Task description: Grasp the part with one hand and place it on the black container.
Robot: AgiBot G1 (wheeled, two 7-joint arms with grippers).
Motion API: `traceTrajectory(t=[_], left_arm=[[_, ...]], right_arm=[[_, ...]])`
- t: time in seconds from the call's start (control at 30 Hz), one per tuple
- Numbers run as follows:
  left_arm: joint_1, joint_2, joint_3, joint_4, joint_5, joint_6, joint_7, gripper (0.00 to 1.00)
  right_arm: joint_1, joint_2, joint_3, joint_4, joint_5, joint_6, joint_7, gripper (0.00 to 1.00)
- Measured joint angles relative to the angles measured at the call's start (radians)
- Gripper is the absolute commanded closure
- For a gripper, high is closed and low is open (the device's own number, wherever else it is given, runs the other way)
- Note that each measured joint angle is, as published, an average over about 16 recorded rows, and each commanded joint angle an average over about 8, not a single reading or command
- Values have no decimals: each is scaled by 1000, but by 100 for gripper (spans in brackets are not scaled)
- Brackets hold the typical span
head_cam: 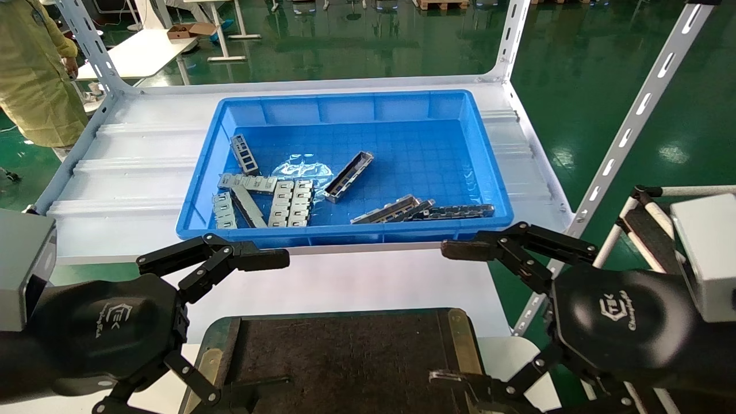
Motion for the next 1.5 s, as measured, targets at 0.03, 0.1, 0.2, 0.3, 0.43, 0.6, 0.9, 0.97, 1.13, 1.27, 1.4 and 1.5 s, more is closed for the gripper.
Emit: traceTrajectory(t=[0.03, 0.1, 0.2, 0.3, 0.43, 0.6, 0.9, 0.97, 1.13, 1.27, 1.4, 1.5], left_arm=[[0, 0, 0, 0, 0, 0, 0, 0], [0, 0, 0, 0, 0, 0, 0, 0], [0, 0, 0, 0, 0, 0, 0, 0], [0, 0, 0, 0, 0, 0, 0, 0], [0, 0, 0, 0, 0, 0, 0, 0], [0, 0, 0, 0, 0, 0, 0, 0], [0, 0, 0, 0, 0, 0, 0, 0], [0, 0, 0, 0, 0, 0, 0, 0], [0, 0, 0, 0, 0, 0, 0, 0], [0, 0, 0, 0, 0, 0, 0, 0], [0, 0, 0, 0, 0, 0, 0, 0], [0, 0, 0, 0, 0, 0, 0, 0]], right_arm=[[0, 0, 0, 0, 0, 0, 0, 0], [0, 0, 0, 0, 0, 0, 0, 0], [0, 0, 0, 0, 0, 0, 0, 0], [0, 0, 0, 0, 0, 0, 0, 0], [0, 0, 0, 0, 0, 0, 0, 0], [0, 0, 0, 0, 0, 0, 0, 0], [0, 0, 0, 0, 0, 0, 0, 0], [0, 0, 0, 0, 0, 0, 0, 0], [0, 0, 0, 0, 0, 0, 0, 0], [0, 0, 0, 0, 0, 0, 0, 0], [0, 0, 0, 0, 0, 0, 0, 0], [0, 0, 0, 0, 0, 0, 0, 0]])
